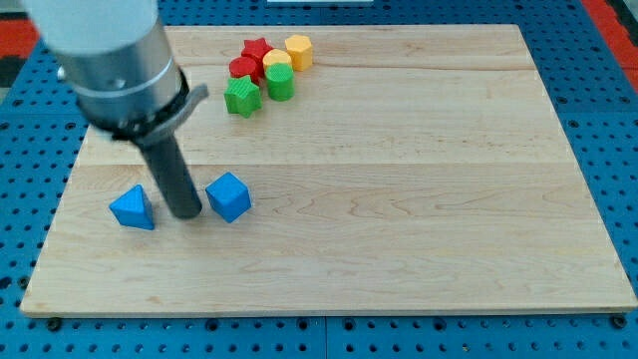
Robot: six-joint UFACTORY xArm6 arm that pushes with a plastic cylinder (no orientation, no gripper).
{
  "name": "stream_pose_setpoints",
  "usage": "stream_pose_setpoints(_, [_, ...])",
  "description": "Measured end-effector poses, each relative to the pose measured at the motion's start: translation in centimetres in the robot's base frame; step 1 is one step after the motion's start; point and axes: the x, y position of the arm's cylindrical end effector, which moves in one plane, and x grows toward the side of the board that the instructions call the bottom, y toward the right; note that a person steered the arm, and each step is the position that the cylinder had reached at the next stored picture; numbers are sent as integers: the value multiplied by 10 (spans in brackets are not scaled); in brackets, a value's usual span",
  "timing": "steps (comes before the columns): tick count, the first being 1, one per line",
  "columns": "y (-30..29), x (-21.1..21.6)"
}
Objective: Push blue cube towards left diagonally towards green circle
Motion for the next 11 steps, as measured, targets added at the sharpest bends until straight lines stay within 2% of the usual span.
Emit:
stream_pose_setpoints(1, [31,-12])
stream_pose_setpoints(3, [4,12])
stream_pose_setpoints(4, [17,36])
stream_pose_setpoints(6, [98,4])
stream_pose_setpoints(7, [104,26])
stream_pose_setpoints(8, [120,22])
stream_pose_setpoints(10, [171,-57])
stream_pose_setpoints(11, [199,-83])
